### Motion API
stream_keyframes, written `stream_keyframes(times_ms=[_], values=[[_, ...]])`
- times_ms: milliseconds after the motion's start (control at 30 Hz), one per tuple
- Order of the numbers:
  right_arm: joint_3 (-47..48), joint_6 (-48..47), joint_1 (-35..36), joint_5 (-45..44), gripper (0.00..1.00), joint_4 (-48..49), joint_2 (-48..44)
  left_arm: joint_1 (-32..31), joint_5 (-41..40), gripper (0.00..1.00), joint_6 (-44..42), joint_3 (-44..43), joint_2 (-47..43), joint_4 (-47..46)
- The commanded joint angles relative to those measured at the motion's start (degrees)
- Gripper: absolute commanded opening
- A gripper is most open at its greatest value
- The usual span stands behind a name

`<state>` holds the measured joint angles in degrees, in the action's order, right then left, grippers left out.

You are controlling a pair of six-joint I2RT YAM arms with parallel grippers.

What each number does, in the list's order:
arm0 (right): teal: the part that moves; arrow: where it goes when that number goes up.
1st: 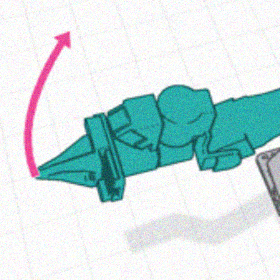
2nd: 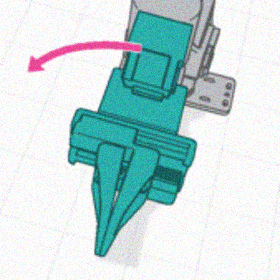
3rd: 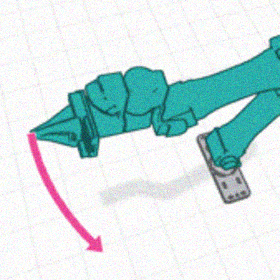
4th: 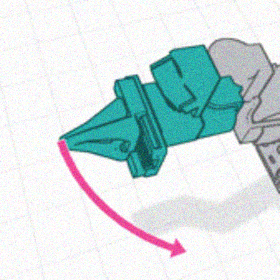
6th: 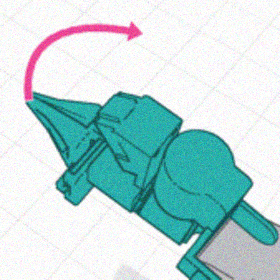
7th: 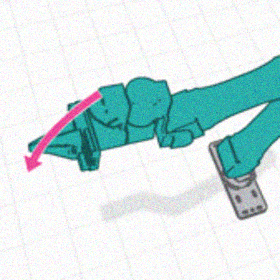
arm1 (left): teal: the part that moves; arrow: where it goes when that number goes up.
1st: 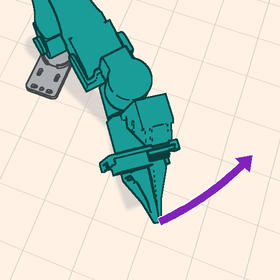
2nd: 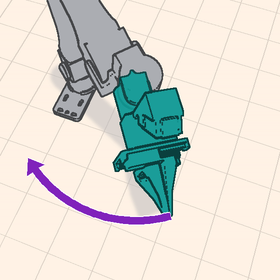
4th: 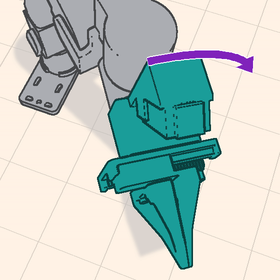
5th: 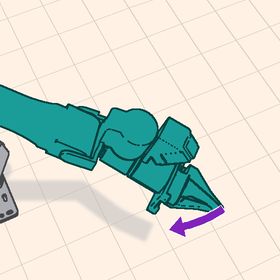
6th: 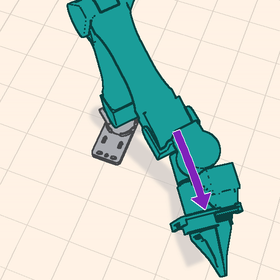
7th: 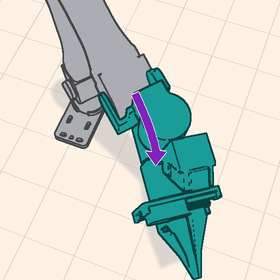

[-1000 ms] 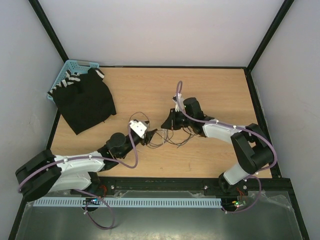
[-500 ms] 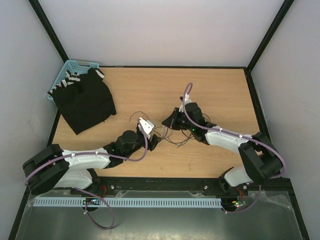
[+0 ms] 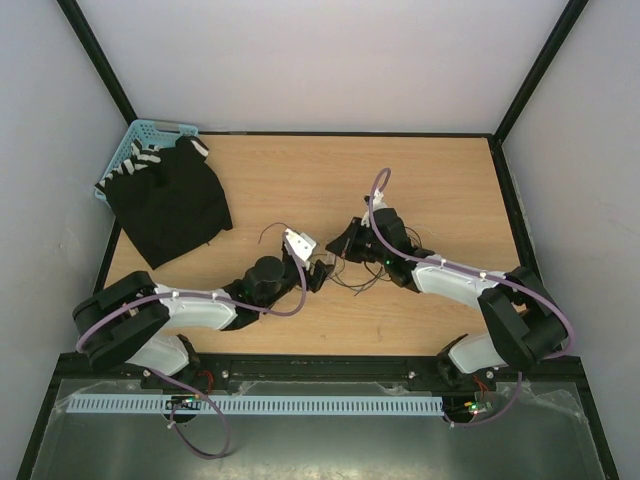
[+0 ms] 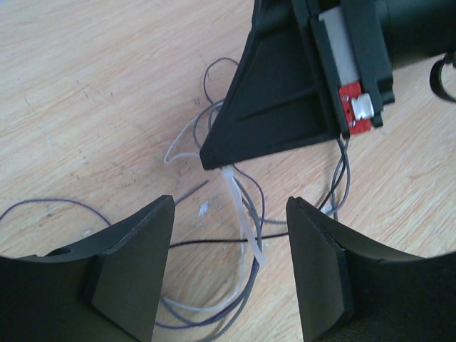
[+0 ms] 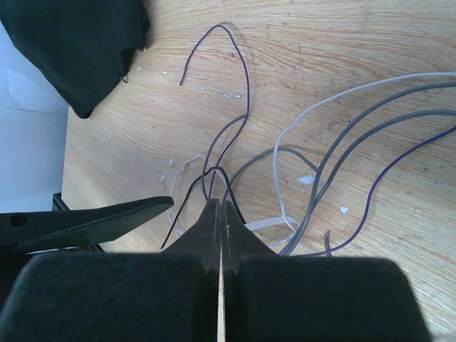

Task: Zip-tie the wires
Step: Tie the cable at the center of the board.

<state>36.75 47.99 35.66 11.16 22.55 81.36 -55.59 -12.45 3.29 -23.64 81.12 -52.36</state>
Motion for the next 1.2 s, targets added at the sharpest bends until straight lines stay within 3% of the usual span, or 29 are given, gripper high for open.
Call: stream_keyframes(times_ms=[0, 433, 933, 1167], values=[[-1.00, 1.41, 0.29, -0.32, 0.00, 2.39, -1.68, -0.22, -1.40, 0.67, -0.42, -2.49, 2.51, -6.13], [-2.02, 3.04, 0.33, 0.36, 0.00, 3.75, -1.65, 0.72, -2.99, 0.49, -1.03, -4.10, 8.18, -9.86], [-2.61, 5.09, 0.31, 1.84, 0.00, 5.71, -0.86, 1.97, -2.88, 0.43, 1.72, -5.00, 11.46, -11.30], [-2.69, 5.06, 0.29, 2.10, 0.00, 6.01, -0.34, 2.66, -3.09, 0.35, 1.61, -4.77, 11.90, -12.85]])
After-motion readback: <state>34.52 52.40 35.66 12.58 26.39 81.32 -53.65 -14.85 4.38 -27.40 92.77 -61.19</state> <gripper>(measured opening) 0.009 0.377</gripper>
